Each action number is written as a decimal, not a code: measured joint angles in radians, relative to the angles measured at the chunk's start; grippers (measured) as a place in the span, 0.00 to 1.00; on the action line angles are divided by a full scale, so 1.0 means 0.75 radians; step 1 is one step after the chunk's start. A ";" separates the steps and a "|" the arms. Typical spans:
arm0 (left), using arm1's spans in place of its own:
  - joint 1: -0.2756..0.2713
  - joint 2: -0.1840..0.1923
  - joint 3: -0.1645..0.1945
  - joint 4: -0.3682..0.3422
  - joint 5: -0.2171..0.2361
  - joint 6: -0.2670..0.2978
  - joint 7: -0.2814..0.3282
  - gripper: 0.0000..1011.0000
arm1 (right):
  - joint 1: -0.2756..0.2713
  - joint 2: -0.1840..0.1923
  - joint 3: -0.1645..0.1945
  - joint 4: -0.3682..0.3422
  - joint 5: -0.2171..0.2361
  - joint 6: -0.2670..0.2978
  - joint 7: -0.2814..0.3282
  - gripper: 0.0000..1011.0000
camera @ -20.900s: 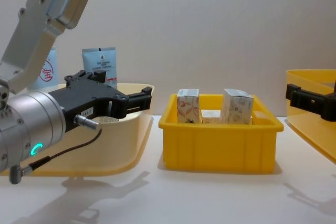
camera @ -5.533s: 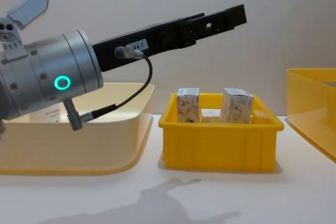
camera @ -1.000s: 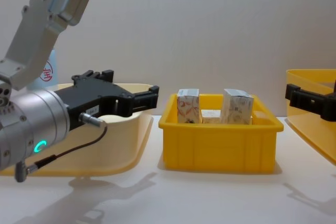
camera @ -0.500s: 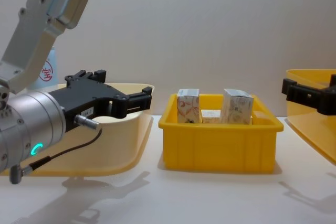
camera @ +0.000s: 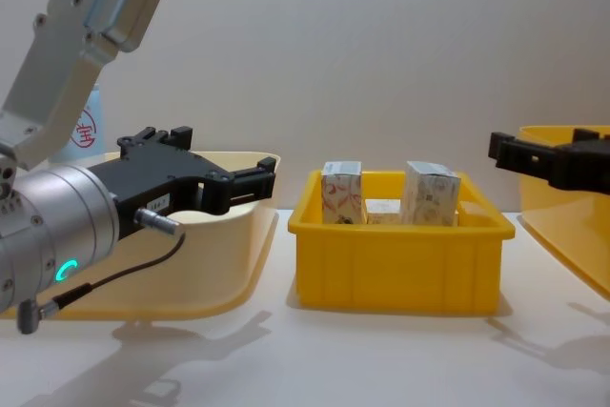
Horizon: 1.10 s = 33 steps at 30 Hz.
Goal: Bimanual collaborative sorting of washing and personal care products
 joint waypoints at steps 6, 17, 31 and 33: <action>0.000 0.000 0.000 0.000 0.000 0.000 0.000 0.99 | 0.061 -0.032 -0.010 0.047 0.000 0.051 -0.005 0.99; 0.000 0.000 0.000 0.001 0.000 0.000 0.000 0.99 | 0.153 -0.084 -0.043 0.118 -0.040 0.141 -0.046 0.99; 0.000 0.000 0.000 0.001 0.000 0.000 0.000 0.99 | 0.223 -0.131 -0.091 0.174 -0.083 0.230 -0.063 0.99; 0.000 0.000 0.000 0.001 0.000 0.000 0.000 0.99 | 0.231 -0.140 -0.096 0.183 -0.088 0.239 -0.065 0.99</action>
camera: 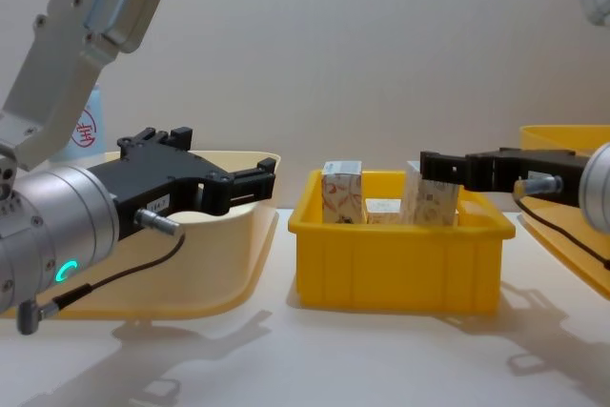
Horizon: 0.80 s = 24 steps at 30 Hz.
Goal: Bimanual collaborative sorting of washing and personal care products
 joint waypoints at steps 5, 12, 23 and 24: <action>0.000 0.000 0.000 0.000 0.000 0.000 0.000 0.99 | 0.014 -0.025 -0.010 0.018 -0.013 0.013 -0.013 0.99; 0.000 0.000 0.000 0.000 0.000 0.000 0.000 0.99 | 0.029 -0.060 -0.020 0.044 -0.036 0.020 -0.043 0.99; 0.000 0.000 0.000 0.000 0.000 0.000 0.000 0.99 | 0.052 -0.108 -0.031 0.089 -0.073 0.021 -0.089 0.99; 0.000 0.000 0.000 0.000 0.000 0.000 0.000 0.99 | 0.054 -0.111 -0.031 0.093 -0.076 0.021 -0.092 0.99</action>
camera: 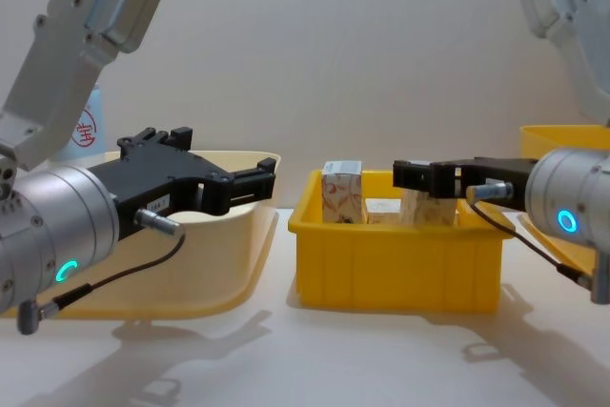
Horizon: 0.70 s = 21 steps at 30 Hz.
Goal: Bimanual collaborative sorting of washing and personal care products
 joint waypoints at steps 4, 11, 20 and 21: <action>0.000 0.000 0.000 0.000 0.000 0.000 0.000 0.99 | 0.011 -0.016 -0.004 0.023 -0.016 0.000 -0.016 0.99; 0.000 0.000 0.000 0.000 0.000 0.000 0.000 0.99 | 0.029 -0.037 -0.008 0.056 -0.039 0.001 -0.037 0.99; 0.000 0.000 0.000 0.000 0.000 0.000 0.000 0.99 | 0.056 -0.062 -0.007 0.109 -0.065 0.000 -0.059 0.99; 0.000 0.000 0.000 0.000 0.000 0.000 0.000 0.99 | 0.058 -0.064 -0.007 0.113 -0.066 0.000 -0.060 0.99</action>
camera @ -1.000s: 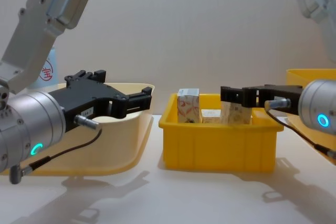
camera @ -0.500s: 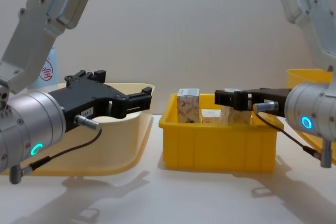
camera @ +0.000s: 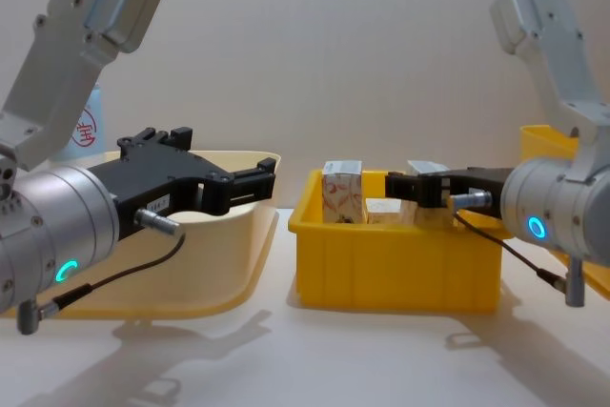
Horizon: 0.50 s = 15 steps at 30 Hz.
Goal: Bimanual collaborative sorting of washing and personal care products
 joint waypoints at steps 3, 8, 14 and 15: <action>0.000 0.000 0.000 0.000 0.000 0.000 0.000 0.99 | 0.007 -0.005 0.001 0.013 -0.006 -0.001 -0.004 0.99; 0.000 0.000 0.000 0.000 0.000 0.000 0.000 0.99 | 0.016 -0.013 0.002 0.030 -0.014 -0.002 -0.010 0.90; 0.000 0.000 0.000 0.000 0.000 0.000 0.000 0.99 | 0.022 -0.018 0.003 0.041 -0.019 -0.003 -0.012 0.75; 0.000 0.000 0.000 0.000 0.000 0.000 0.000 0.99 | 0.023 -0.018 0.003 0.043 -0.020 -0.003 -0.013 0.71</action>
